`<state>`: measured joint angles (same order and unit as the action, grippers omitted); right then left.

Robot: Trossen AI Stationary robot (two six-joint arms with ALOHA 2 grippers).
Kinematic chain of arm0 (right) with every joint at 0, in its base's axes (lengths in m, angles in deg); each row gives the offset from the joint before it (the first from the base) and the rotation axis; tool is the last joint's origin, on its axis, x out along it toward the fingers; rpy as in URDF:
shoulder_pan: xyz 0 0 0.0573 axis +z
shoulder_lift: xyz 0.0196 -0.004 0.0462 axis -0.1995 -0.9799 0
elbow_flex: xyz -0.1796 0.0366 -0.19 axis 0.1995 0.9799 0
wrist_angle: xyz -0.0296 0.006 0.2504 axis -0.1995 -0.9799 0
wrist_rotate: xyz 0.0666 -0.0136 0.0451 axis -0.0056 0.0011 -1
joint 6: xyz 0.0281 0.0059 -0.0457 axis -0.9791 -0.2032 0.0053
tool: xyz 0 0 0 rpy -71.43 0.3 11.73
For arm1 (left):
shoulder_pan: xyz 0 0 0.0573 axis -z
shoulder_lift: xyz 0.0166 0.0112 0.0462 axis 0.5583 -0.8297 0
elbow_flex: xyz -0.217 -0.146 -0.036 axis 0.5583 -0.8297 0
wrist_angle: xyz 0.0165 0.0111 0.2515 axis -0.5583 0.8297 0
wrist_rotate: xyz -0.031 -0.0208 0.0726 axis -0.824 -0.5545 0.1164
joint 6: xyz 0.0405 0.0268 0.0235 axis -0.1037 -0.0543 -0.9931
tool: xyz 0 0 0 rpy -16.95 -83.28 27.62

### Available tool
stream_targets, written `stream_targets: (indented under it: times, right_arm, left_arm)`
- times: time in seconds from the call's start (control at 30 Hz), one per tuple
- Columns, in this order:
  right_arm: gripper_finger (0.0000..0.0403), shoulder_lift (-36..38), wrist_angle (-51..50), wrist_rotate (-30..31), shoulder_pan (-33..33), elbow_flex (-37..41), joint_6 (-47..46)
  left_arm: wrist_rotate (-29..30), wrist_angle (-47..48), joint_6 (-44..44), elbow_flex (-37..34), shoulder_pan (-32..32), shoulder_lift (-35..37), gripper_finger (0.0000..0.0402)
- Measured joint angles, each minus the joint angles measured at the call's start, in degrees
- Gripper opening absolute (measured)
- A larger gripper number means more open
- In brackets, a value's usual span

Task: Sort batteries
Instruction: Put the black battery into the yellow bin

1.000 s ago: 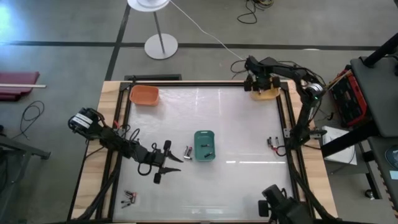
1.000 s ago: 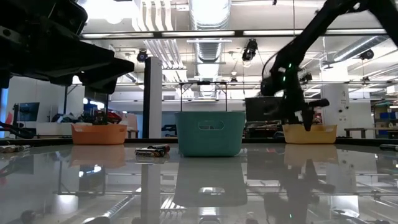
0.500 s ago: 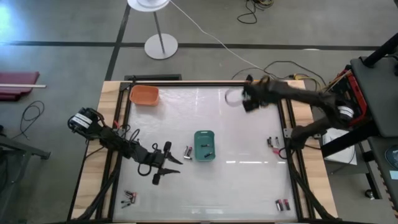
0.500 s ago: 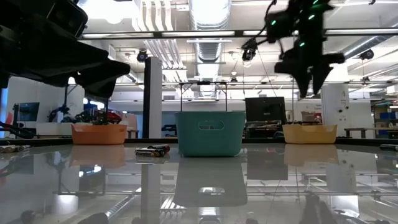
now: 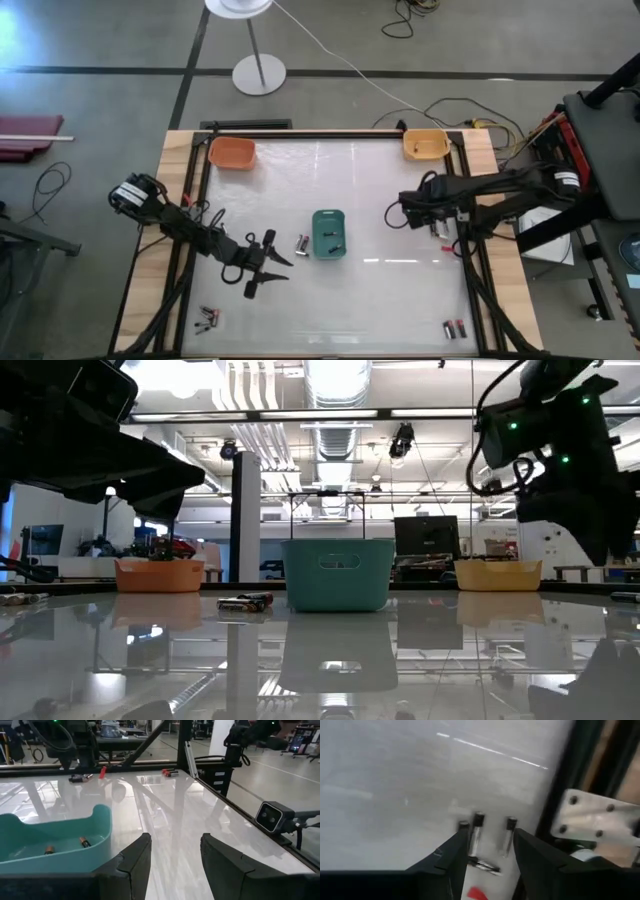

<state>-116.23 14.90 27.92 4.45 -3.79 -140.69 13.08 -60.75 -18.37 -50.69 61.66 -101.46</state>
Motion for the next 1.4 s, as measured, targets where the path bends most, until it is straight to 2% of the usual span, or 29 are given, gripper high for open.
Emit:
stream_targets:
  times: [0.4,0.67,0.77,0.87,0.93,1.0,1.03,1.2,1.3,1.4]
  right_arm:
    - [0.0123,-13.0,3.6,-7.2,-0.1,0.7,5.3]
    - [0.0135,-11.8,3.5,-7.6,-0.1,-0.4,5.8]
    - [0.0142,-8.7,2.8,-5.3,-0.1,-3.7,7.2]
    - [0.0146,-5.6,3.0,1.4,-1.9,-8.3,10.8]
    - [0.0145,-4.1,2.9,6.1,-5.0,-10.8,14.5]
    - [0.0140,-3.3,2.9,7.9,-10.4,-12.6,20.0]
    - [0.0137,-3.3,3.0,8.2,-13.5,-13.4,23.1]
    - [0.0121,-4.5,3.3,10.3,-26.8,-17.3,35.8]
    - [0.0111,-6.1,3.1,13.5,-30.4,-19.4,39.5]
    - [0.0101,-8.3,3.0,13.4,-32.2,-22.0,42.6]
  left_arm:
    - [0.0,0.6,0.1,0.1,0.0,0.0,0.0151]
    - [0.0,0.9,-0.6,0.1,0.1,0.0,0.0151]
    - [0.0,1.1,0.2,-1.4,0.6,0.1,0.0151]
    - [0.9,-0.8,-0.3,-3.7,0.5,1.2,0.0151]
    - [6.6,-3.9,-3.3,-4.9,-0.4,2.1,0.0151]
    - [14.1,-6.5,-6.4,-5.4,-3.0,3.1,0.0151]
    - [15.8,-7.0,-7.5,-5.6,-5.0,3.9,0.0151]
    - [15.2,-7.2,-8.8,-5.8,-18.7,8.8,0.0151]
    - [14.6,-7.2,-11.2,-5.6,-26.8,11.5,0.0151]
    - [13.7,-7.1,-13.2,-3.8,-34.2,13.9,0.0151]
